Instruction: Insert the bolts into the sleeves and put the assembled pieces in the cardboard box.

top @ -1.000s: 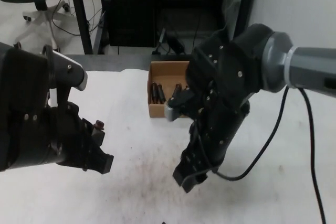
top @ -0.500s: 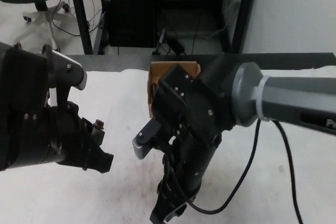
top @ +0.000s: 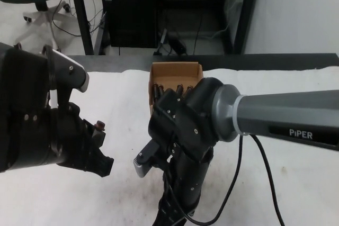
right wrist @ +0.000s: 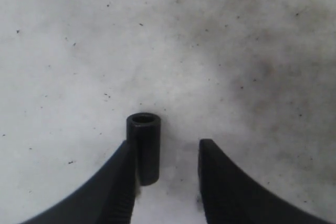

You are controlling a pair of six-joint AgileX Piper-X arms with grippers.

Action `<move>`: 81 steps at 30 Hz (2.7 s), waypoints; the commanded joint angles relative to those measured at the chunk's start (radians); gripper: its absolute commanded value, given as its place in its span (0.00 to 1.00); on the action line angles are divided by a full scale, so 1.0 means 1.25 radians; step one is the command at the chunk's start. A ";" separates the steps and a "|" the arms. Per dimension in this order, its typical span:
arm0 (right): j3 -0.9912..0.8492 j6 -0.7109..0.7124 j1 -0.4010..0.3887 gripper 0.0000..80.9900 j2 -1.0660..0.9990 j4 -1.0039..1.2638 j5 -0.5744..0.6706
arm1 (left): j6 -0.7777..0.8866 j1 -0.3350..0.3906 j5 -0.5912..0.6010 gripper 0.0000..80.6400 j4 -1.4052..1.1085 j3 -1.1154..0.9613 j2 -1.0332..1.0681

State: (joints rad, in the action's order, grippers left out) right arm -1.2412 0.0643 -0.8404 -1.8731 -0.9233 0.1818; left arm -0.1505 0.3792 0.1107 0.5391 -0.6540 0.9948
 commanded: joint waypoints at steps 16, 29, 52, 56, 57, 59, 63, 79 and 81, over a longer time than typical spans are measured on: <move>0.005 -0.022 -0.020 0.44 0.002 0.022 -0.004 | -0.005 -0.001 -0.004 0.00 -0.010 -0.001 -0.012; 0.075 -0.057 -0.020 0.44 0.002 0.052 -0.004 | -0.005 -0.001 -0.004 0.00 -0.010 -0.001 -0.012; 0.075 -0.036 -0.020 0.30 0.002 0.114 -0.004 | -0.005 -0.001 -0.004 0.00 -0.010 -0.001 -0.012; 0.075 -0.006 -0.020 0.01 0.002 0.097 -0.004 | -0.005 -0.001 -0.004 0.00 -0.010 -0.001 -0.012; 0.075 -0.006 -0.020 0.01 0.002 0.093 -0.004 | -0.005 -0.001 -0.004 0.00 -0.010 -0.001 -0.012; 0.075 -0.008 -0.020 0.01 0.002 0.092 -0.004 | -0.006 -0.001 -0.004 0.00 -0.013 -0.001 -0.012; 0.075 -0.065 0.002 0.01 0.027 0.114 -0.004 | -0.006 -0.001 0.008 0.00 -0.086 -0.001 -0.012; 0.075 -0.203 0.202 0.01 0.123 0.555 0.182 | 0.221 -0.013 0.274 0.00 -0.875 -0.007 0.281; 0.075 -0.199 0.221 0.01 0.123 0.582 0.208 | 0.235 -0.015 0.286 0.00 -0.931 -0.018 0.340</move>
State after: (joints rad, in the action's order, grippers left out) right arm -1.1427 -0.1861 -0.5863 -1.7343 -0.2490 0.3843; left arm 0.1165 0.3637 0.4547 -0.5608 -0.6622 1.4016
